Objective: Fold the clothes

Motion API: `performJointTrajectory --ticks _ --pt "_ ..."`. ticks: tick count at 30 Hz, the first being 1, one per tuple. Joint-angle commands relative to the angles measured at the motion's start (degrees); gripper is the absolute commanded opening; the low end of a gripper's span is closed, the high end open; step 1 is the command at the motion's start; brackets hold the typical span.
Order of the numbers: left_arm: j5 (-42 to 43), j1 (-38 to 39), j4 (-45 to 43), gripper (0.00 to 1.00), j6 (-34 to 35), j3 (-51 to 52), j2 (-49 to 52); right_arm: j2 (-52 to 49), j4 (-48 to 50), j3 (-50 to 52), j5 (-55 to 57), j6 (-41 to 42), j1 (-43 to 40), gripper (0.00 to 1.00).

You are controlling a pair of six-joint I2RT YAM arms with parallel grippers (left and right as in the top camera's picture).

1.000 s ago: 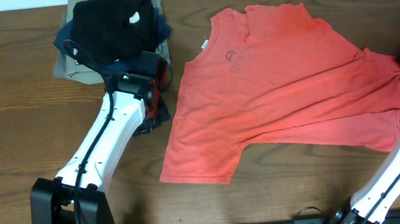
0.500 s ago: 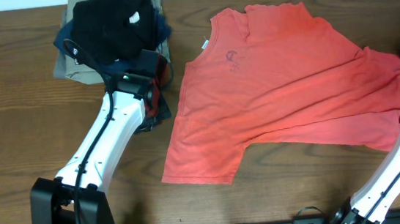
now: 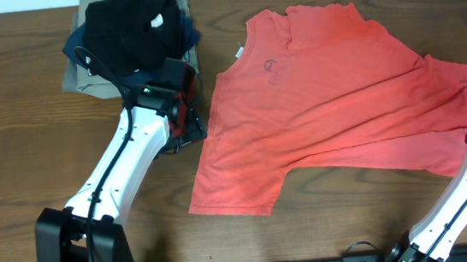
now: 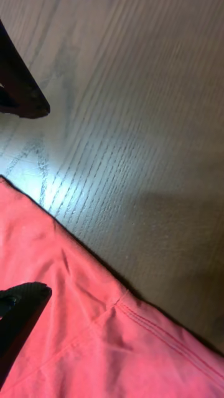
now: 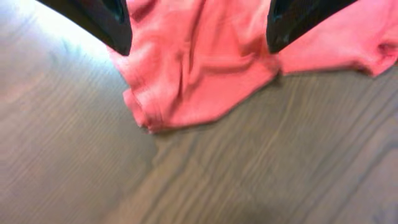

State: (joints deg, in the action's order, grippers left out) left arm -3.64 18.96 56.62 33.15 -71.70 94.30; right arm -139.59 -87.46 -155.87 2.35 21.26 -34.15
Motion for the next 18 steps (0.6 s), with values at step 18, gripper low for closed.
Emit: performJointTrajectory --ticks 18 --pt "0.63 0.13 6.32 0.98 -0.57 0.24 0.31 29.49 -9.86 21.24 0.66 2.6 6.19 0.99"
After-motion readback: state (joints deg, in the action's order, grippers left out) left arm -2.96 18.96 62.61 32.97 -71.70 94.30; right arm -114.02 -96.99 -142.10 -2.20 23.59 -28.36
